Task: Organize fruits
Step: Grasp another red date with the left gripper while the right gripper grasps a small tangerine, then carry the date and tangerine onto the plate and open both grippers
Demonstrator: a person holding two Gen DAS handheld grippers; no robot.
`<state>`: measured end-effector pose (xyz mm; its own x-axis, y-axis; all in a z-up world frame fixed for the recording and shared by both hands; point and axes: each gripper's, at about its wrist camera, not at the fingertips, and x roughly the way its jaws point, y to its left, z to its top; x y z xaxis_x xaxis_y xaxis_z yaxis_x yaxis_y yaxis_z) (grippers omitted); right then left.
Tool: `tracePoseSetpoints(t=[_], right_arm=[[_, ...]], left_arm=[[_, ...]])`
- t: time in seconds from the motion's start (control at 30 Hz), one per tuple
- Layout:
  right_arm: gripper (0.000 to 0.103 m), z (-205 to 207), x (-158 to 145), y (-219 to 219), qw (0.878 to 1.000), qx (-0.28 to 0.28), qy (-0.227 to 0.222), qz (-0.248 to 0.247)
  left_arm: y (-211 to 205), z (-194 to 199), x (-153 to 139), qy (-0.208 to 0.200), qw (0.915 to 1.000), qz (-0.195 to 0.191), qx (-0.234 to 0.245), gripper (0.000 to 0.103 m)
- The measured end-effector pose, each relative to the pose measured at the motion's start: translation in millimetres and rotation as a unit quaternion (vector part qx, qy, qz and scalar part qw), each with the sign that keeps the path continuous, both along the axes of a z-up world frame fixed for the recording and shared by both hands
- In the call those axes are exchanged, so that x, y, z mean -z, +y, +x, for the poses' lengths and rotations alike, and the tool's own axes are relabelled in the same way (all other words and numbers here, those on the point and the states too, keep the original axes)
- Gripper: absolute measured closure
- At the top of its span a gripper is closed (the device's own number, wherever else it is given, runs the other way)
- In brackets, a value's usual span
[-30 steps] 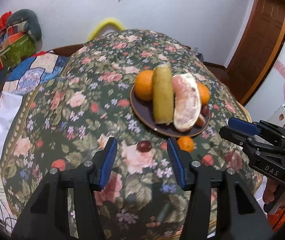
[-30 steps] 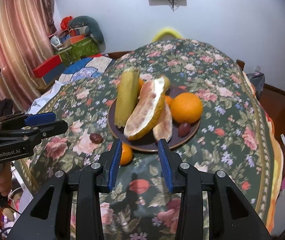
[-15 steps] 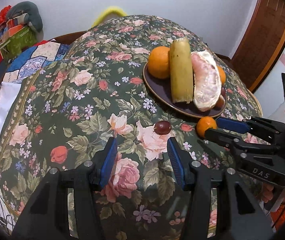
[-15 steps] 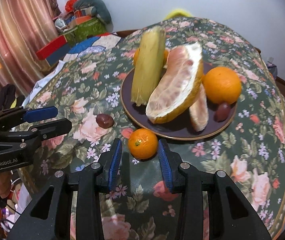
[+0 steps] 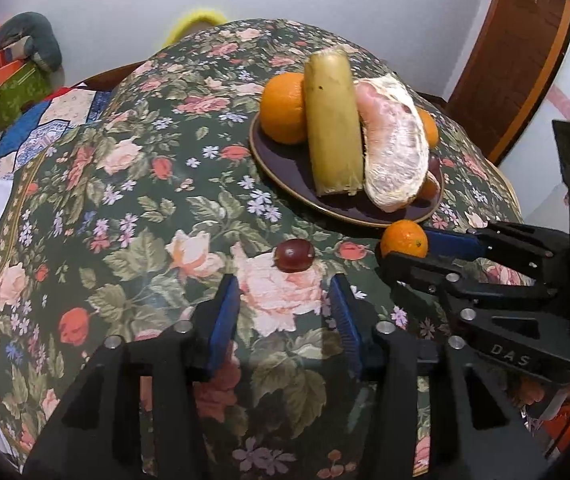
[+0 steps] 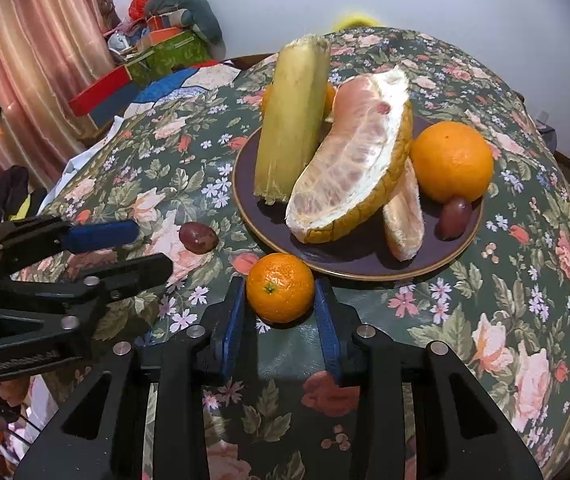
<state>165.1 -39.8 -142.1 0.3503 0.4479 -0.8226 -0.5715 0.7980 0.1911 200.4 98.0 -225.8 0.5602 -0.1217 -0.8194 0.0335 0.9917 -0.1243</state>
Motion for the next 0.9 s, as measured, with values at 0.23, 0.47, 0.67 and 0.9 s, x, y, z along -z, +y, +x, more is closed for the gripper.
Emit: tracePoseSetpoints(t=[0.23,0.47,0.67,0.9], right_arm=[[0.072,0.4,-19.7,-16.6,0.999,0.015,-0.017,0.022],[0.072,4.2,-36.7,-35.2,0.998,0.034,-0.032,0.040],[0.072,9.8,-33.5,-50.0,0.998,0.049,-0.032,0.036],[0.072,13.1,-32.0,-65.4,0.997,0.065,-0.032,0.034]], left_arm=[[-8.7,9.8,4.7,0.006,0.9999,-0.002,0.009,0.068],[-13.5,22.0,12.3,0.012,0.9998,0.013,0.001,0.070],[-14.8,27.3,14.2,0.008,0.9997,0.023,-0.007,0.070],[-7.8,34.9,16.1,0.009,0.9995,0.025,-0.019,0.081]])
